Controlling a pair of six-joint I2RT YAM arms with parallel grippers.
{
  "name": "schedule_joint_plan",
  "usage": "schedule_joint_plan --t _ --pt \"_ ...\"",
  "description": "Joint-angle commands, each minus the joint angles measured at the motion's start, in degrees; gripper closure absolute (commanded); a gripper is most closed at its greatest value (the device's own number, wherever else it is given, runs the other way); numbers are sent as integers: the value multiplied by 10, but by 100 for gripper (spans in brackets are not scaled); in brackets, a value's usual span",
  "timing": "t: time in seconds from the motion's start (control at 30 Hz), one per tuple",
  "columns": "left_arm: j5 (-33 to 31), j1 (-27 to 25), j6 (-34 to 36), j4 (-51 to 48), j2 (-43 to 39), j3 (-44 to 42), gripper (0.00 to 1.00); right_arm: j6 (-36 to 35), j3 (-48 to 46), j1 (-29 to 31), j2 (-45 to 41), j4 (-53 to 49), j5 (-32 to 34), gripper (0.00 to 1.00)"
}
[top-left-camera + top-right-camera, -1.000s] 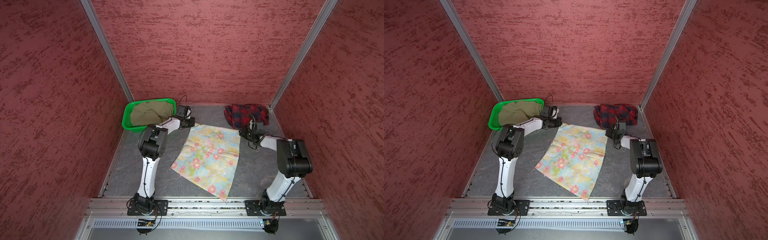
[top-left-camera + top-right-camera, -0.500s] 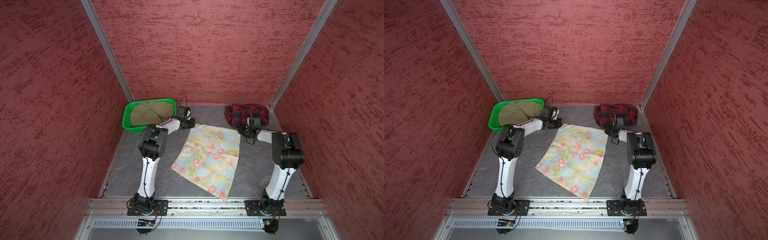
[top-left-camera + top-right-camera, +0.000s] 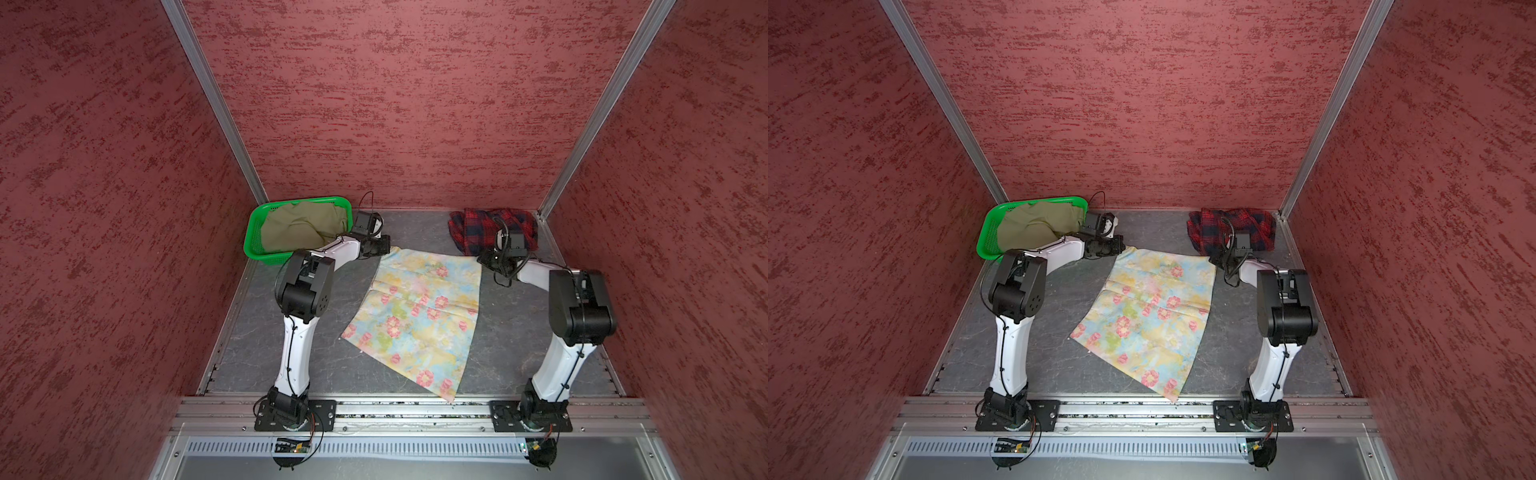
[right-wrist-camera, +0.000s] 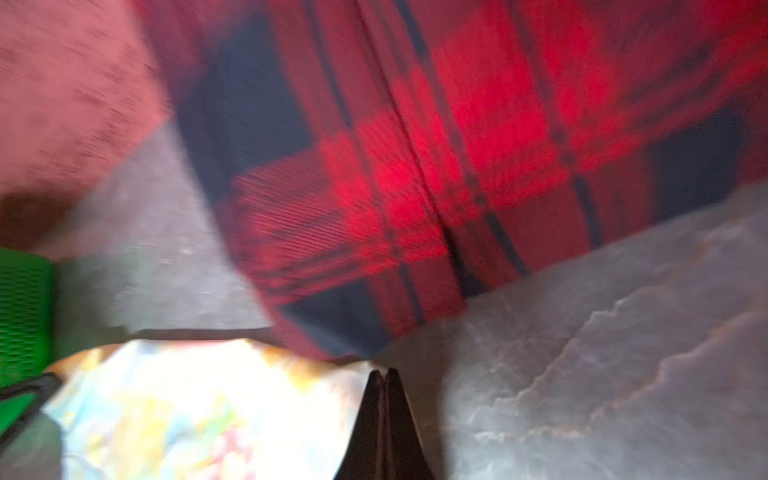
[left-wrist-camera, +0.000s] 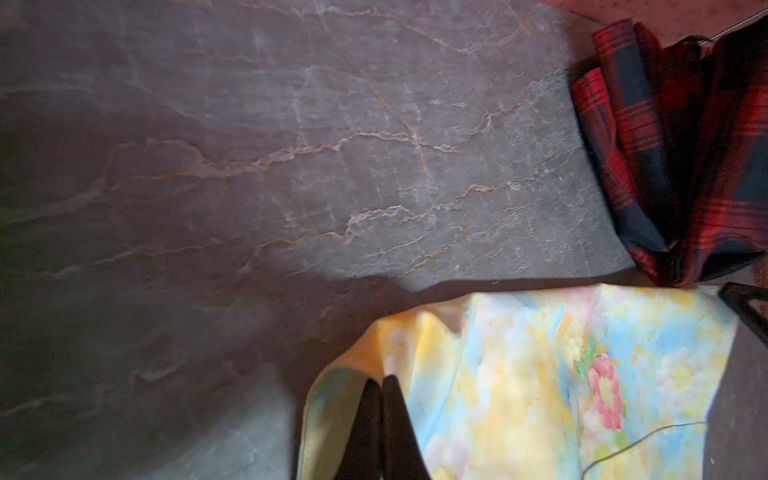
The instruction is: Fold and stack the skirts
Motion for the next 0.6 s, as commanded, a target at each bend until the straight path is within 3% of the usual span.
schedule_joint_plan --t 0.0,0.57 --pt "-4 0 -10 29 -62 -20 100 -11 2 0 -61 46 -5 100" --pt "-8 23 -5 45 -131 -28 100 -57 68 1 -102 35 -49 100"
